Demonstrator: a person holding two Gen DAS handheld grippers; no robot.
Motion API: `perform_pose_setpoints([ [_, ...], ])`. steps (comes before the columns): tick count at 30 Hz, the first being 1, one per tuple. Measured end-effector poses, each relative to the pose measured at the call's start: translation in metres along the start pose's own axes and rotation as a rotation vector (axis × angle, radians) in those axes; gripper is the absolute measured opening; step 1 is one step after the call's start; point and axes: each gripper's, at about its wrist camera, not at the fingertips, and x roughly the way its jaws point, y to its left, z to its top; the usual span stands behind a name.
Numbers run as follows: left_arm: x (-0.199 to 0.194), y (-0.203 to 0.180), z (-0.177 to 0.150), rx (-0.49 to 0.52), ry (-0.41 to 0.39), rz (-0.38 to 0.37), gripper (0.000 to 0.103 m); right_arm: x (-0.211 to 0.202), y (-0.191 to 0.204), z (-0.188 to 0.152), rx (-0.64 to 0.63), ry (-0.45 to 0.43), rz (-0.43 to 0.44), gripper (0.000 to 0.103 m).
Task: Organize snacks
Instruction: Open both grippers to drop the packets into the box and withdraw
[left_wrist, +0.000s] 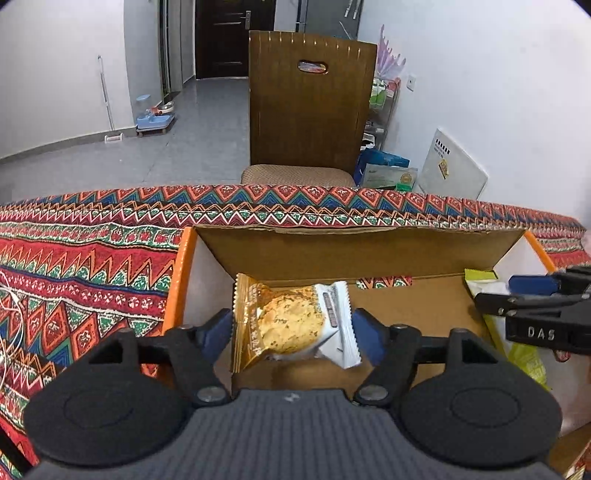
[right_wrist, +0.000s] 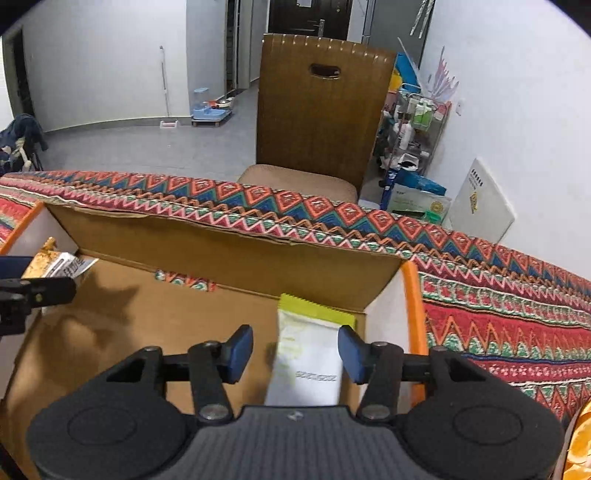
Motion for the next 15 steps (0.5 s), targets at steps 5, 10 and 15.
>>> perform_pose_setpoints([
  [5,-0.016,0.003,-0.003,0.012,-0.012,0.014,0.081,-0.014,-0.001,0.001,0.007,-0.017,0.016,0.067],
  [10,-0.045,0.004,-0.006,0.007,-0.032,0.0,0.086,-0.043,-0.003,0.001,0.061,-0.059,0.055,0.077],
  [15,-0.089,-0.004,-0.015,0.02,-0.074,0.0,0.093,-0.081,0.0,-0.006,0.053,-0.098,0.06,0.079],
])
